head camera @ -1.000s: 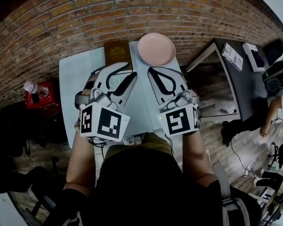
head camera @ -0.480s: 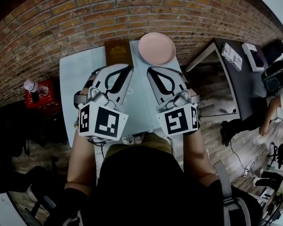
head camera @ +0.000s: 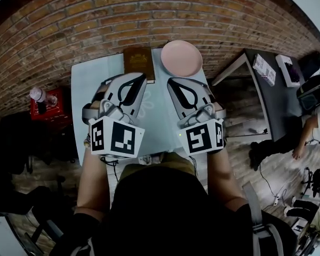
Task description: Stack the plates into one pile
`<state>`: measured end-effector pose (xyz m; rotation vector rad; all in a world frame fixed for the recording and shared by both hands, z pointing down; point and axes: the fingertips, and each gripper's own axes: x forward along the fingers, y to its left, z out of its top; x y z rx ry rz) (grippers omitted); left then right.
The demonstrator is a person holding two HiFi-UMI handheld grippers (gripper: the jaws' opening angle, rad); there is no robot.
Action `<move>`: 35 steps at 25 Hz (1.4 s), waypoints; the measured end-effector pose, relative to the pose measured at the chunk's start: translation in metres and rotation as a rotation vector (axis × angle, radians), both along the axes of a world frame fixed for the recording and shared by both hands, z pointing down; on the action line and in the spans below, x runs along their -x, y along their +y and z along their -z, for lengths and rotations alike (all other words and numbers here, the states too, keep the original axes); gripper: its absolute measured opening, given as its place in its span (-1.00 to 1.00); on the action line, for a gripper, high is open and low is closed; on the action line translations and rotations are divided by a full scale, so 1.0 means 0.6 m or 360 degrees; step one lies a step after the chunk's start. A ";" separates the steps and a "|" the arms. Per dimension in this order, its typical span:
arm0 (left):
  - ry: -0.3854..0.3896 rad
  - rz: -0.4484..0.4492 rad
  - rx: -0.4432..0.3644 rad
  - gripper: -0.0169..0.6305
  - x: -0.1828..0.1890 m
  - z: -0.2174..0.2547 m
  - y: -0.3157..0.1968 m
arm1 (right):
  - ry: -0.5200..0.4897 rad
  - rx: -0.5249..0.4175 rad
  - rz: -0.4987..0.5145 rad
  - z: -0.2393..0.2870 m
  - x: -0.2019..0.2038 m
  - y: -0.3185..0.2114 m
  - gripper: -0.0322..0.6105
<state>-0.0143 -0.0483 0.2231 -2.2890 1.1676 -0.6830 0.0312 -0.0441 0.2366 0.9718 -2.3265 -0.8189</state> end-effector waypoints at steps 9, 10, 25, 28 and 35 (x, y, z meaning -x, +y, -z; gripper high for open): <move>0.0063 0.0002 0.0007 -0.87 0.000 -0.001 -0.007 | 0.0041 0.0003 0.0015 -0.015 0.011 -0.008 -0.79; 0.0066 0.0001 0.0010 -0.87 0.000 -0.002 -0.007 | 0.0048 0.0006 0.0018 -0.017 0.011 -0.008 -0.79; 0.0017 -0.0007 0.0031 -0.87 0.003 -0.011 -0.018 | 0.0155 -0.0003 0.0005 -0.027 0.007 -0.013 -0.79; 0.0010 -0.0012 0.0038 -0.87 0.002 -0.013 -0.017 | 0.0148 -0.0003 0.0004 -0.026 0.007 -0.012 -0.79; 0.0008 -0.0013 0.0057 -0.87 0.004 -0.018 -0.014 | 0.0156 0.0001 0.0010 -0.031 0.013 -0.010 -0.79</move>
